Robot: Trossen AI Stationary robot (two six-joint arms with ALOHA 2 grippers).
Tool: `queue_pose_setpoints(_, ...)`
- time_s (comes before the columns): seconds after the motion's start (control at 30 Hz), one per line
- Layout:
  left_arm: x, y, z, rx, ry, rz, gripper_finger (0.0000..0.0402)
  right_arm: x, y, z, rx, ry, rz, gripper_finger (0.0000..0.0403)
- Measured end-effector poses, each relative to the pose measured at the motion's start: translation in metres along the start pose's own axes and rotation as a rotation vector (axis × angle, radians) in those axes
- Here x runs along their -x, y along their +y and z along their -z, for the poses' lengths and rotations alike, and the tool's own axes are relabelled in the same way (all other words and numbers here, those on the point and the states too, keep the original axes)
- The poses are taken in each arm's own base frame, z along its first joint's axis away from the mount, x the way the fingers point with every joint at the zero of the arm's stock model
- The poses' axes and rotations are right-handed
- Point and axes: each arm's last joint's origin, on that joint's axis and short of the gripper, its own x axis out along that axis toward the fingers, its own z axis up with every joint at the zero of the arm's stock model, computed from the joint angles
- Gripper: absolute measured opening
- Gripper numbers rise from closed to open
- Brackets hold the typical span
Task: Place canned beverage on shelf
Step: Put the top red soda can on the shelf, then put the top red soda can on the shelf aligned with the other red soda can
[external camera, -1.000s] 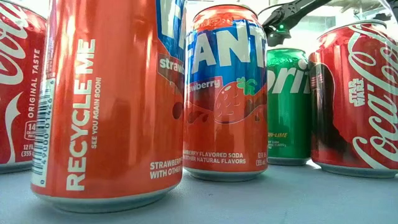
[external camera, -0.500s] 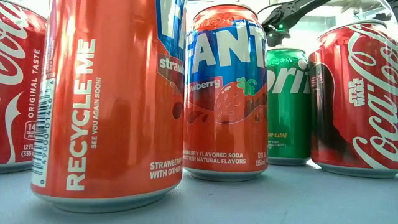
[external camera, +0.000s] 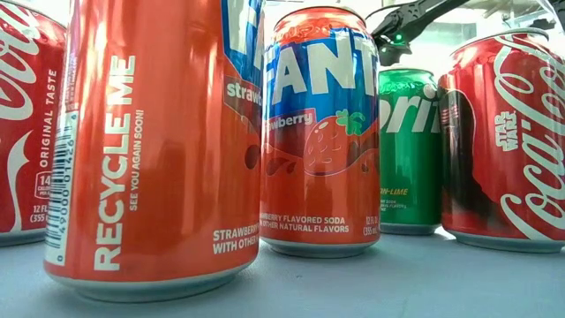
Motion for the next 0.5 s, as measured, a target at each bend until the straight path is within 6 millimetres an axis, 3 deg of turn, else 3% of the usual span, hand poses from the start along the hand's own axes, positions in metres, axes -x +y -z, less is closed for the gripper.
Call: queue_pose_setpoints(0.5,0.0,-0.0005,0.0022,-0.002,0.023,0.006,0.0353,0.0004,0.0049,-0.0078,0.037,0.03,0.073,0.0286)
